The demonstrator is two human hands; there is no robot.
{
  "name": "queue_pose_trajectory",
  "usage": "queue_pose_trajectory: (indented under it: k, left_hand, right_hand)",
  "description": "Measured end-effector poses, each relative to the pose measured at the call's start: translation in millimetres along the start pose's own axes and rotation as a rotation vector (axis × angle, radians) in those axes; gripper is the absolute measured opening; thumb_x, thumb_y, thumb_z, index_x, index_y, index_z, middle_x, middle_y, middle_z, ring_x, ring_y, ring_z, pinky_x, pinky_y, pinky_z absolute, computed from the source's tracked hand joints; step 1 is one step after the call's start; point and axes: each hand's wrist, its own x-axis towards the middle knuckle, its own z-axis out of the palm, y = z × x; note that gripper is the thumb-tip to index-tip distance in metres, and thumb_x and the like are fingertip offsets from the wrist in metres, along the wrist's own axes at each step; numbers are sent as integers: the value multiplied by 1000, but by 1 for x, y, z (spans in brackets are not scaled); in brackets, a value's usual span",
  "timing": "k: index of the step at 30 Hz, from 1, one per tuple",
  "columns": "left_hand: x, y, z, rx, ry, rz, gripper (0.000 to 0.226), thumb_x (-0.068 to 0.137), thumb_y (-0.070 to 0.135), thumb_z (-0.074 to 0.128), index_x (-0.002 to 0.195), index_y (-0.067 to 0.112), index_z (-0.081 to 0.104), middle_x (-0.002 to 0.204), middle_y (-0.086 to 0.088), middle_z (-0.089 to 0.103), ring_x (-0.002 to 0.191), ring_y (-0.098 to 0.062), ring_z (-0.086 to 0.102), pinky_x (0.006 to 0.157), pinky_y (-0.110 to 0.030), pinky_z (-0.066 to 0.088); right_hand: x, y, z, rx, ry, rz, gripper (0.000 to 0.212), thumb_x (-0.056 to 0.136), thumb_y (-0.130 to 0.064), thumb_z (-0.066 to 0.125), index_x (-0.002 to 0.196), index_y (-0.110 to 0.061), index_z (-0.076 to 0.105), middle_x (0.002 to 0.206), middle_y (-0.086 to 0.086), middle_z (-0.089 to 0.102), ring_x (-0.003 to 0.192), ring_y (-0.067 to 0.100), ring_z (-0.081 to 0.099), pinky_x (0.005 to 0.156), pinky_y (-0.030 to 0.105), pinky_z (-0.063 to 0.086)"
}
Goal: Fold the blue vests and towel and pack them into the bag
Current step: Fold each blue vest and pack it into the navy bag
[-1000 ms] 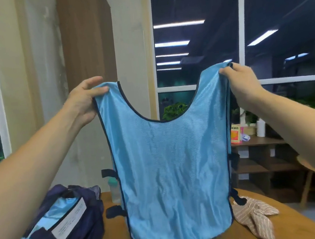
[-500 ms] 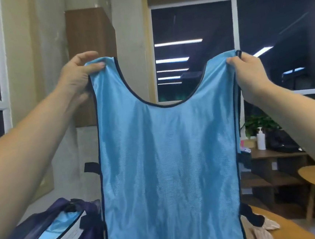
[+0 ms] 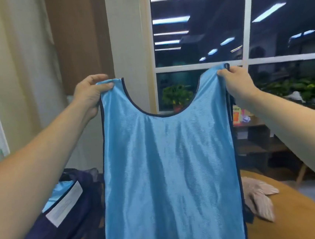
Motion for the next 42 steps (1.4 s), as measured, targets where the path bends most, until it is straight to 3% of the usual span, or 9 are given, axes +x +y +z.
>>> queue_pose_trajectory:
  k: [5,13,16,23,29,32,35,37,42]
  left_hand:
    - [20,-100,7,126,-9,-95,32,83,-1,83,106,17,72,107,-8,71,82,-19,72,80,-32,63]
    - [24,-242,22,341,-75,-177,30,79,-3,85,90,23,73,114,-9,73,99,-18,71,81,-21,57]
    - [20,-285,29,427,-101,-208,29,81,-3,83,89,23,71,96,-2,73,84,-10,67,73,-14,53]
    - [17,-372,33,597,-81,-255,26,84,-1,78,92,23,73,83,1,70,76,-9,65,71,-22,52]
    - [20,-422,33,729,-112,-237,24,87,0,75,94,23,71,81,4,68,78,-11,64,68,-17,51]
    - [24,-437,30,806,-138,-228,25,89,1,72,94,26,70,85,6,68,85,-15,66,74,-26,54]
    - [23,-448,24,995,-158,-173,28,90,6,69,107,28,67,109,6,67,107,-21,65,92,-35,52]
    - [15,-449,26,1150,-175,-112,39,88,11,69,123,27,64,132,-2,58,123,-27,58,106,-46,48]
    - [-31,-436,54,1207,-339,-72,44,98,23,67,140,19,56,146,-5,47,133,-30,50,108,-48,43]
  right_hand:
    - [9,98,32,-65,-59,147,49,86,-37,59,111,5,64,91,18,63,84,21,59,77,38,46]
    - [0,232,74,-245,-210,335,21,104,-21,55,98,-8,71,95,13,73,88,29,71,81,39,59]
    - [-3,268,89,-297,-268,382,20,106,-16,51,95,-10,67,86,7,67,72,20,64,62,29,52]
    - [1,342,108,-391,-303,450,22,98,-21,46,87,-14,62,84,11,62,75,27,60,68,39,48]
    - [0,381,119,-489,-309,431,28,108,-20,43,81,-18,52,81,3,55,69,17,51,56,30,37]
    - [0,393,125,-548,-325,416,23,111,-27,43,97,-16,56,99,7,62,84,23,58,64,31,42]
    - [-3,400,129,-742,-298,412,27,110,-31,44,124,-10,53,129,18,61,114,37,59,97,47,48]
    - [-10,396,133,-948,-275,343,42,106,-32,53,140,-8,47,144,19,51,134,42,48,113,55,37]
    - [-65,379,151,-891,-476,177,61,102,-35,62,155,-13,40,156,13,43,144,35,40,118,52,33]
